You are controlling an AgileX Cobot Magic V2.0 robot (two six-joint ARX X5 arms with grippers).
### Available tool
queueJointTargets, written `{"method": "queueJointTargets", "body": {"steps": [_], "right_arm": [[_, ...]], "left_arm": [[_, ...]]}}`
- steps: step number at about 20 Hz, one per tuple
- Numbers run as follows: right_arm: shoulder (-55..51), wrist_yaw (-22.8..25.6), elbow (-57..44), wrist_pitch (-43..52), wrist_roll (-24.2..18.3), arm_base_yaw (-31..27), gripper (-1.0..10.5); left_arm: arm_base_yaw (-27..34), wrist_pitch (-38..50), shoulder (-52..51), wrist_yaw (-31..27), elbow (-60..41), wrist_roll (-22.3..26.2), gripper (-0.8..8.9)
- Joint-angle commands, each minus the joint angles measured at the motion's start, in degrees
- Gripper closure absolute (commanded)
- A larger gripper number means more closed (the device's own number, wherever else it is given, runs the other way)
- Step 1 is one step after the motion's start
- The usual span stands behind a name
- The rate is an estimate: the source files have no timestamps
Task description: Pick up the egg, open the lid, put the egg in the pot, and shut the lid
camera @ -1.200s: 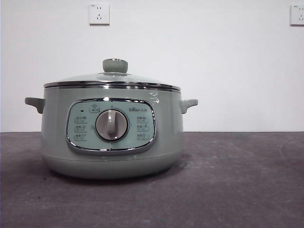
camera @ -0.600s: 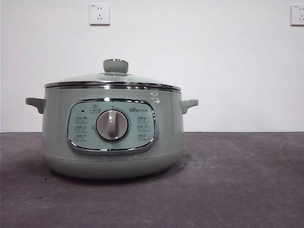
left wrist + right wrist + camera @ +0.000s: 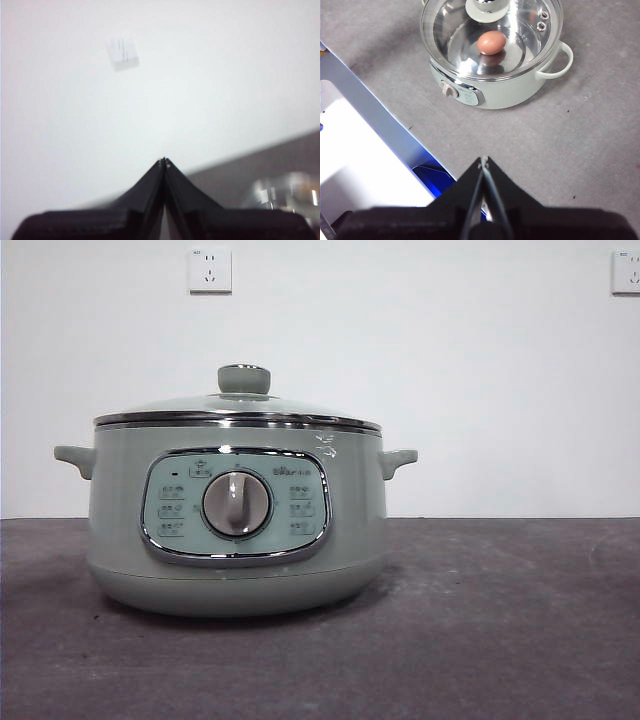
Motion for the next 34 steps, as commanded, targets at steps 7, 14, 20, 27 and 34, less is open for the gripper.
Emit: {"method": "queueJointTargets", "body": {"steps": [7,14,20,27,34], "right_arm": [[-0.31,0.07,0.09,0.46,0.57,0.02,9.5],[-0.42,0.07,0.09,0.46,0.57,0.02,9.5],[-0.44,0.07,0.09,0.46,0.57,0.02,9.5],[-0.59,0.09,0.09,0.46,0.57,0.02,9.5],[-0.66,0.09,0.09,0.46,0.57,0.02,9.5]], "left_arm": [[2.38,0.74,-15.65,-0.44,-27.08,0.26,8.17],[2.64,0.85,-18.8,-2.82,-33.68,-2.6,8.17],[2.62,-1.7,-18.8,-2.45,-35.58,-9.94,8.17],[2.62,-1.88,-18.8,-2.8,-35.58,-10.23,8.17],[2.62,-1.88,-18.8,-2.8,-35.58,-10.23,8.17]]}}
